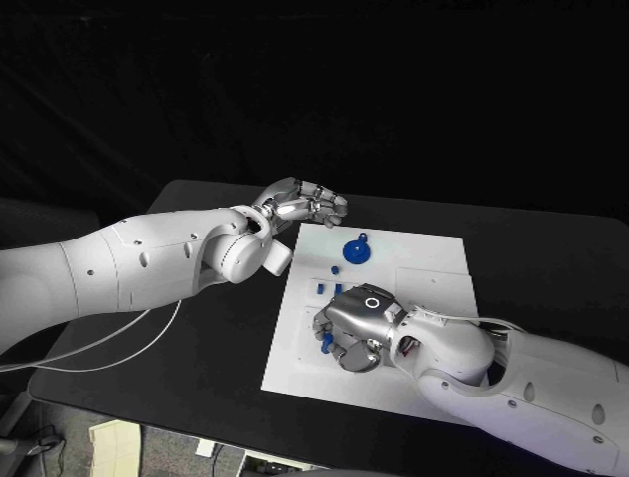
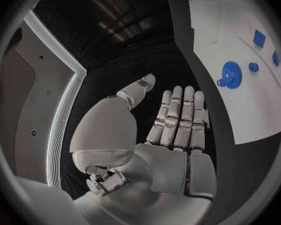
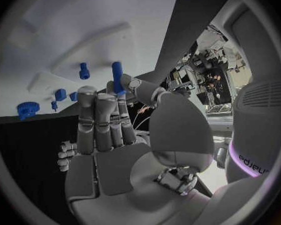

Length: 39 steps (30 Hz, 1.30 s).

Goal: Assemble the parts on the task board

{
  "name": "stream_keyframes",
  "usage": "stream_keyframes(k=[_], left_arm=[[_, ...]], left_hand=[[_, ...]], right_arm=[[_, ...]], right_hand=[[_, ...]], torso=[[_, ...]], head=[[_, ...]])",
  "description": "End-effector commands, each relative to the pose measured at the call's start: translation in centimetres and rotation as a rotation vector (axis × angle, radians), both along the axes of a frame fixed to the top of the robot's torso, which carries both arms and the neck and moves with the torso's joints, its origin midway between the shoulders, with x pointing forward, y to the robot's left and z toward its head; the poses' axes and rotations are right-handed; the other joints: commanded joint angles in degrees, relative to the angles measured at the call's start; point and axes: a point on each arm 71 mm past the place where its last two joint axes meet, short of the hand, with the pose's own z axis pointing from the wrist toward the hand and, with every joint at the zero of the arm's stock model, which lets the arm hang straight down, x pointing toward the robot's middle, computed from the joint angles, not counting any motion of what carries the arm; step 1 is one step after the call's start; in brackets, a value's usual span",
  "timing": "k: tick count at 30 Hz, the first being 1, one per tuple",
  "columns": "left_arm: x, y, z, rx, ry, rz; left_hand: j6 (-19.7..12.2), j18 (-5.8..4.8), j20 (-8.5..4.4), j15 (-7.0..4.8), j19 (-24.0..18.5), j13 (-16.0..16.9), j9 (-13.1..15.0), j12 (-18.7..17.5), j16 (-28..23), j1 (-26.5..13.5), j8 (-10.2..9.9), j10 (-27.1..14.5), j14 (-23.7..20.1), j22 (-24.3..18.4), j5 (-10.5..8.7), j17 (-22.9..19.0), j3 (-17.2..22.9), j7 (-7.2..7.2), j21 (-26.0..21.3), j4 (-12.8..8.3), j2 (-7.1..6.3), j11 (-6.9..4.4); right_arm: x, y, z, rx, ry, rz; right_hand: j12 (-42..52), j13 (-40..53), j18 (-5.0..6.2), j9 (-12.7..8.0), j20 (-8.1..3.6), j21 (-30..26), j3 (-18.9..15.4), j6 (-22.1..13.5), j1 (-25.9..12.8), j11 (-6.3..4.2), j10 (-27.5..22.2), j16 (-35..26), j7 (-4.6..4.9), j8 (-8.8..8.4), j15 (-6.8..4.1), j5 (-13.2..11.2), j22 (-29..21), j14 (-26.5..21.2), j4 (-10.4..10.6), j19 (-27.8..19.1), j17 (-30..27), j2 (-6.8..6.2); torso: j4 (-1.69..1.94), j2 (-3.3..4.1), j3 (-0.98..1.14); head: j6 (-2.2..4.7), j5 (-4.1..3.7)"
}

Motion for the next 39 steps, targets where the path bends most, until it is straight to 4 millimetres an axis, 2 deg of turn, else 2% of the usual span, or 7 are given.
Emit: stream_keyframes(k=[1,16,39], left_arm=[[0.0,-0.2,0.1,-0.012,-0.002,-0.013],[-0.1,-0.2,0.1,-0.012,-0.001,-0.014],[-0.1,-0.2,0.1,-0.012,0.0,-0.015]], left_hand=[[0.39,1.15,-0.16,-0.01,0.36,-0.06,-0.1,0.05,0.39,0.14,0.27,0.52,0.21,0.07,0.25,0.09,-0.35,0.17,-0.27,0.08,0.64,-0.01],[0.38,1.14,-0.16,-0.01,0.37,-0.07,-0.12,0.03,0.4,0.12,0.28,0.52,0.19,0.09,0.23,0.09,-0.36,0.17,-0.32,0.08,0.65,0.0],[0.38,1.13,-0.17,-0.01,0.39,-0.09,-0.14,0.0,0.42,0.13,0.29,0.54,0.17,0.12,0.22,0.08,-0.36,0.17,-0.38,0.05,0.67,0.0]], right_arm=[[-0.3,0.0,-0.3,-0.014,0.009,0.012],[0.1,-0.2,-0.6,-0.061,-0.013,-0.001],[-0.8,1.1,-1.1,-0.116,-0.032,0.038]], right_hand=[[0.38,1.44,3.96,0.06,-0.46,0.22,-0.02,0.28,0.26,-0.05,2.66,0.21,-0.01,0.37,-0.46,0.34,0.8,-0.13,-0.26,0.38,-0.1,0.39],[0.38,1.5,3.96,0.12,-0.49,0.23,-0.07,0.31,0.24,-0.08,2.71,0.23,-0.04,0.41,-0.48,0.34,0.8,-0.11,-0.45,0.39,-0.13,0.42],[0.36,1.56,3.96,0.19,-0.49,0.23,-0.09,0.35,0.21,-0.09,2.76,0.23,-0.07,0.44,-0.5,0.34,0.81,-0.14,-0.66,0.35,-0.17,0.39]], torso=[[-0.01,0.01,0.01],[-0.02,0.0,0.0],[0.02,-0.01,-0.04]], head=[[-0.04,0.04],[-0.16,0.04],[-0.32,-0.15]])
